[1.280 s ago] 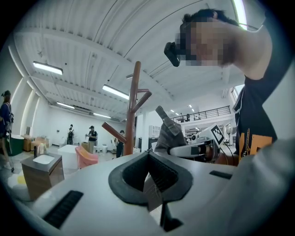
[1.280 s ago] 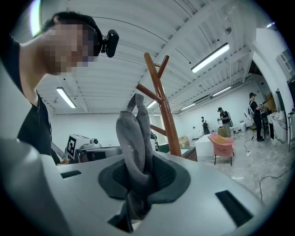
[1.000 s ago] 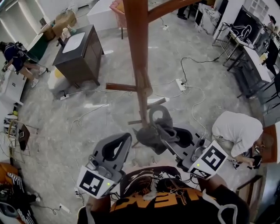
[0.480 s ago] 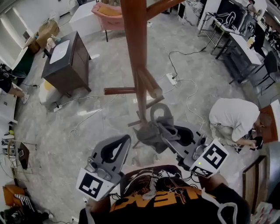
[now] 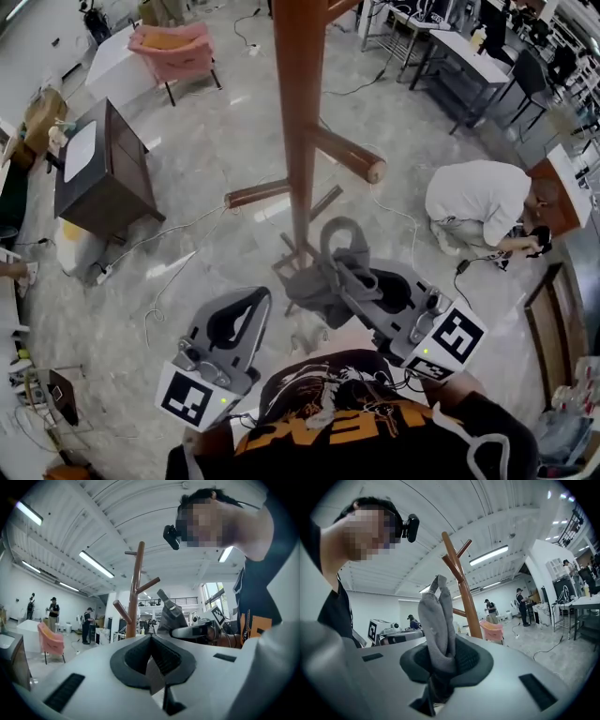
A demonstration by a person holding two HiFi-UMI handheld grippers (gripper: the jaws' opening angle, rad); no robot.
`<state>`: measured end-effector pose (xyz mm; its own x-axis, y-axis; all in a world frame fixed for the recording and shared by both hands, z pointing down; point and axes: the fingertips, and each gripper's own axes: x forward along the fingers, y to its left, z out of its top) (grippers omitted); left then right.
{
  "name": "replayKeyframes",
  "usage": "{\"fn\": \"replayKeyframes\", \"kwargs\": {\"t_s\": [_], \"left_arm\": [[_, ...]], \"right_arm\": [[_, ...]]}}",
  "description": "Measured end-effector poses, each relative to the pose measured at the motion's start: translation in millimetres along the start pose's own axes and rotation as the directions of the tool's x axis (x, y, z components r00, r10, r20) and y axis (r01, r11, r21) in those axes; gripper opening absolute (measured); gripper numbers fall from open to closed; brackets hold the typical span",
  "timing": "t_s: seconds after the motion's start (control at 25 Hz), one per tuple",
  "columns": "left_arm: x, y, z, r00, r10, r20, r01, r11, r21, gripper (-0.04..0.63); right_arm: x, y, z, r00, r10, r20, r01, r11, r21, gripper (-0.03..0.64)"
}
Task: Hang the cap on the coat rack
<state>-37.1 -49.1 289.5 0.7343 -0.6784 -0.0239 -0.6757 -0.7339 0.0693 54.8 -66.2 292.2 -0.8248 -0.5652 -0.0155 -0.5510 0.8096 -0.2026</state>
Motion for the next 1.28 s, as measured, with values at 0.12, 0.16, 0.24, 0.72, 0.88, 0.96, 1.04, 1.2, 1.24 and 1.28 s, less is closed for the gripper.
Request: {"fn": "replayKeyframes", "kwargs": {"t_s": [0.12, 0.16, 0.24, 0.72, 0.88, 0.96, 1.04, 1.2, 1.24, 1.28], "left_arm": [[8, -5, -3, 1.0, -0.018, -0.006, 0.018, 1.0, -0.005, 0.023], [11, -8, -5, 1.0, -0.025, -0.01, 0.025, 1.0, -0.013, 0.023], [16, -15, -6, 0.999, -0.047, -0.022, 0.047, 0.999, -0.009, 0.023], [-11, 30, -7, 0.964, -0.264, -0.029, 0.264, 0.965, -0.014, 0.023], [-23, 38, -7, 0.934, -0.355, -0.039, 0.355, 0.935, -0.016, 0.023], [-25, 34, -7, 0.925, -0.379, -0.036, 0.378, 0.925, -0.022, 0.023], [-27, 27, -6, 0.911, -0.413, -0.022, 0.413, 0.911, -0.007, 0.023], [-26, 14, -6, 0.891, -0.453, 0.006, 0.453, 0.891, -0.018, 0.023], [-27, 12, -5, 0.888, -0.46, 0.011, 0.46, 0.887, -0.023, 0.023], [-27, 11, -5, 0.882, -0.47, 0.01, 0.47, 0.882, -0.026, 0.023]], "right_arm": [[-10, -3, 0, 1.0, -0.021, 0.003, 0.021, 1.0, 0.001, 0.072], [-14, -6, 0, 1.0, -0.026, 0.003, 0.026, 1.0, 0.0, 0.072], [-19, -12, -1, 0.999, -0.034, 0.009, 0.034, 0.999, -0.002, 0.072], [11, 20, -11, 0.964, -0.251, 0.083, 0.251, 0.968, 0.014, 0.072], [15, 35, -15, 0.933, -0.342, 0.111, 0.341, 0.94, 0.035, 0.072], [12, 42, -17, 0.924, -0.364, 0.112, 0.363, 0.931, 0.034, 0.072], [5, 48, -21, 0.915, -0.387, 0.112, 0.385, 0.922, 0.042, 0.072], [-5, 49, -22, 0.902, -0.417, 0.113, 0.415, 0.909, 0.044, 0.072], [-6, 49, -22, 0.9, -0.421, 0.113, 0.419, 0.907, 0.041, 0.072], [-6, 50, -21, 0.897, -0.428, 0.113, 0.426, 0.904, 0.04, 0.072]]}}
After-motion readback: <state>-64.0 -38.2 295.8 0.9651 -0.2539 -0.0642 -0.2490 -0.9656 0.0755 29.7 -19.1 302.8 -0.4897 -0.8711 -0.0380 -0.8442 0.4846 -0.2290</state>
